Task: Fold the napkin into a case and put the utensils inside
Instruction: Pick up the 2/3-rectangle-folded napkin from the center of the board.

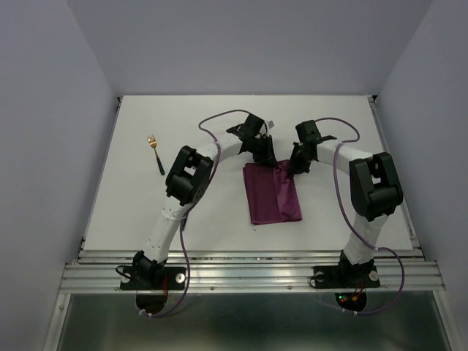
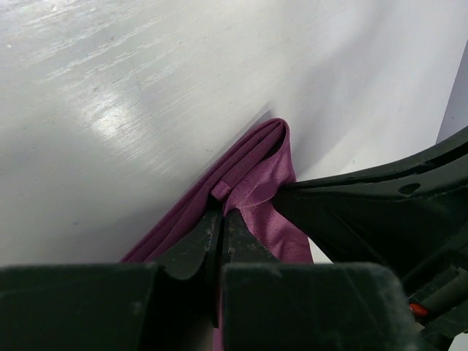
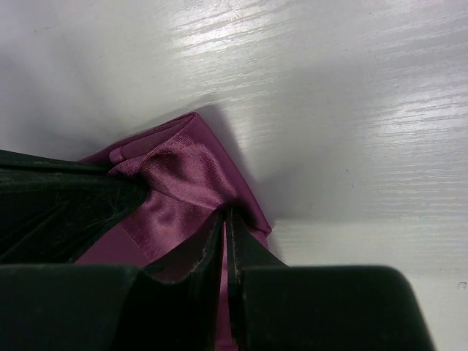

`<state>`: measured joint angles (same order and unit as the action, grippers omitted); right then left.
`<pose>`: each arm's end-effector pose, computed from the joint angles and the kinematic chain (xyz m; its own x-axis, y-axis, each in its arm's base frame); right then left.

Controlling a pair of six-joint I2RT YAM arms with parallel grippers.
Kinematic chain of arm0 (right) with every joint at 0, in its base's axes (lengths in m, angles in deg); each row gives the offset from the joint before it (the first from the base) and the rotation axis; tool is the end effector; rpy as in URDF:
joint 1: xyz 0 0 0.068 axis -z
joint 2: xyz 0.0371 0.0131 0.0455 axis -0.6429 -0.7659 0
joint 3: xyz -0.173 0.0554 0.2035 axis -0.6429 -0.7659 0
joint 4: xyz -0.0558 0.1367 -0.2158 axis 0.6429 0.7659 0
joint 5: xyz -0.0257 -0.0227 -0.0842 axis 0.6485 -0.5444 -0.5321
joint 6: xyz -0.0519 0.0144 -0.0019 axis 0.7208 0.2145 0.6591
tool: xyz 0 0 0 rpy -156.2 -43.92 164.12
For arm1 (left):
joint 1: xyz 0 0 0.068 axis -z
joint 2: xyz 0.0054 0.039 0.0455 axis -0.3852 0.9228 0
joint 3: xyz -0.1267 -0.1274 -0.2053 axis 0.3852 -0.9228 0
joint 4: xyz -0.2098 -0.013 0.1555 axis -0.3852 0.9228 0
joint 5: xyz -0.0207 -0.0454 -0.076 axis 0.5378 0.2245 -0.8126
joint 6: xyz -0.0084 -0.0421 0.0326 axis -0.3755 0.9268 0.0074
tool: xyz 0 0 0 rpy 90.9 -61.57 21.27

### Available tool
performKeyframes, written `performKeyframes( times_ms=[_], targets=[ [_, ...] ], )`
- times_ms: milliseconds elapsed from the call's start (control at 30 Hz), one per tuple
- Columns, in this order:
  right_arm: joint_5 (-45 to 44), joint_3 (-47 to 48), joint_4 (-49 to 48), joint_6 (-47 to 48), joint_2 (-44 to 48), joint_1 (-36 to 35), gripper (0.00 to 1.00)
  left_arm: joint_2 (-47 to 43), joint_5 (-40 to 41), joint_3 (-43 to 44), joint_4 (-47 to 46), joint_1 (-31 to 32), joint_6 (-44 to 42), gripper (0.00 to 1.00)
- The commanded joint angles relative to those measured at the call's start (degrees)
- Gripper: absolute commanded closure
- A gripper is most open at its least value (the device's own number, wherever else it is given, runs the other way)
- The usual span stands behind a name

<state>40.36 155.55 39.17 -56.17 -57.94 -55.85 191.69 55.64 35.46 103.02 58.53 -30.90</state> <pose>0.3682 0.1054 0.1649 -0.8740 0.3322 -0.3545 0.2461 0.9319 0.2665 0.4290 -0.3345 0.1471 -0.9125 0.0977 -0.3971 0.3746 0.5892 -0.7159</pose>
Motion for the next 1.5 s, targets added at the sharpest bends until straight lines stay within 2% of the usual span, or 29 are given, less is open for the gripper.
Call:
performKeyframes(
  times_ms=[0,67,133,167,233,333,533,667,833,1067,1467],
  targets=[
    [-1.21,-1.35,-0.79,-1.57,-2.19,-0.34,0.89,-2.58,2.68,4.01,3.25,-0.37,-2.76,0.85],
    [-1.12,-1.61,-0.71,-2.19,-2.01,-0.34,0.89,-3.28,4.53,4.45,4.66,-0.37,-3.63,0.77],
    [-1.21,-2.05,-0.79,-2.63,-1.58,-0.34,0.89,-5.12,6.02,4.89,6.50,-0.37,-4.69,0.58],
    [-1.12,-2.14,-0.79,-2.80,-1.49,-0.34,0.89,-5.13,6.46,4.89,6.51,-0.37,-5.04,0.58],
    [-0.86,-2.14,-0.79,-2.89,-1.14,-0.34,0.89,-6.27,6.91,5.07,7.39,-0.37,-5.83,0.48],
    [-0.60,-1.96,-0.71,-2.89,-0.52,-0.34,0.89,-7.33,7.26,5.07,8.35,-0.37,-6.45,0.43],
    [-0.33,-0.74,0.26,-2.54,1.06,-0.86,0.89,-9.96,8.14,3.05,9.41,-0.37,-7.33,0.46],
    [0.02,0.32,0.26,-1.67,3.78,-0.86,0.89,-14.70,9.89,-2.21,8.53,-0.37,-6.98,0.52],
    [-0.68,3.22,1.40,-0.35,3.88,-0.86,0.88,-20.42,13.23,-10.38,6.78,-1.25,-5.31,0.52],
    [-3.32,8.40,2.37,0.80,0.45,-0.86,0.89,-28.15,16.40,-23.83,3.09,-2.57,-3.20,0.42],
    [-2.00,12.01,3.60,2.29,-5.18,-0.86,0.88,-27.64,21.05,-30.00,2.99,-3.53,-0.91,0.31]
  ],
)
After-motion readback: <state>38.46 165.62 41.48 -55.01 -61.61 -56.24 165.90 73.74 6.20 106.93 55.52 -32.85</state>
